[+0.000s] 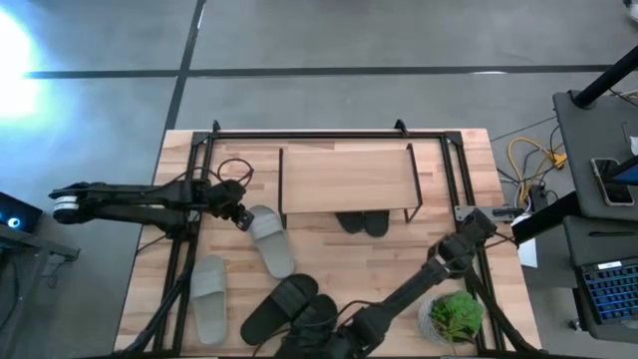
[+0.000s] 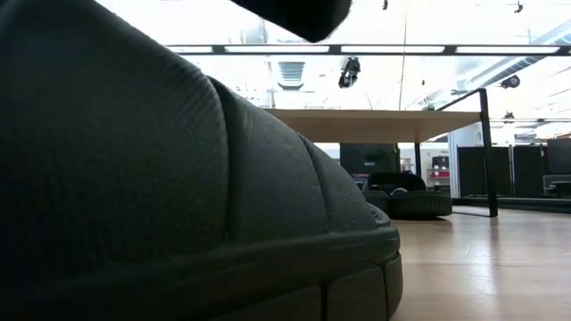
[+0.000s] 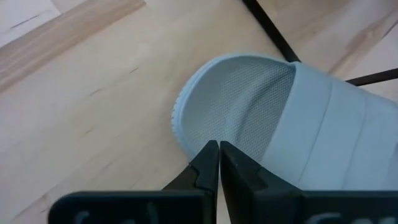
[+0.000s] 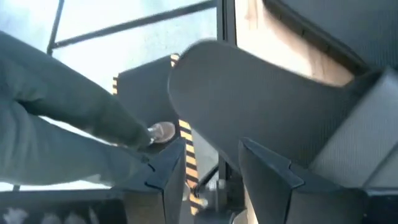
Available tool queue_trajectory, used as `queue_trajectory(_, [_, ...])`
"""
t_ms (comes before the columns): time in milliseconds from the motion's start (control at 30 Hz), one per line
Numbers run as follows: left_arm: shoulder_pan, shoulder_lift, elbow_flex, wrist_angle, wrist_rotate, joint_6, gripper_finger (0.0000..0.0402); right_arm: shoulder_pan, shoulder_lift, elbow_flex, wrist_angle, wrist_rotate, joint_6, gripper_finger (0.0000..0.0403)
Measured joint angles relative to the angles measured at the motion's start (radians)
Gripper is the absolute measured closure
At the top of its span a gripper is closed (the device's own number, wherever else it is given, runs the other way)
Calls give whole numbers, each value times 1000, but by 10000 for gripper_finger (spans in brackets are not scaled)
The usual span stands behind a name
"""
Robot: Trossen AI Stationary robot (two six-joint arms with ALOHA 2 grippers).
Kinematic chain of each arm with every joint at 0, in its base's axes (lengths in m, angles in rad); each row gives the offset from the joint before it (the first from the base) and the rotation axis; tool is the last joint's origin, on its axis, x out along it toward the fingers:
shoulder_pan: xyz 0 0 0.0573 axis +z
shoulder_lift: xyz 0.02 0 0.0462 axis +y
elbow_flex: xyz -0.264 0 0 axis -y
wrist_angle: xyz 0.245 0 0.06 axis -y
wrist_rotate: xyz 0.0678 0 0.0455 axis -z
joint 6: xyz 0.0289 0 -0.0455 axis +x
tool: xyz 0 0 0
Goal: Pick and place slides into the shelf
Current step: Adjust the black slipper on the table
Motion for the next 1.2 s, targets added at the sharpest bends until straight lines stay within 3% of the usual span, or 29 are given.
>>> queue_trajectory(333, [0,3,0,-8,3,1,402,-34,-1,-61,45,3,97,257])
queue_trajectory(533, [0,2,2,-7,4,1,402,-33,-3,-92,-65,45,310,257])
queue_trajectory(667, [0,2,2,-8,4,1,402,-29,-7,-87,-120,78,364,258])
queue_trajectory(867, [0,1,5,-7,7,0,402,-15,-10,8,-477,138,422,266])
queue_trajectory(1067, [0,-3,4,0,6,0,402,5,-10,133,-1008,323,635,266])
queue_trajectory(1200, [0,-3,4,5,6,0,402,6,-10,186,-1052,338,609,262])
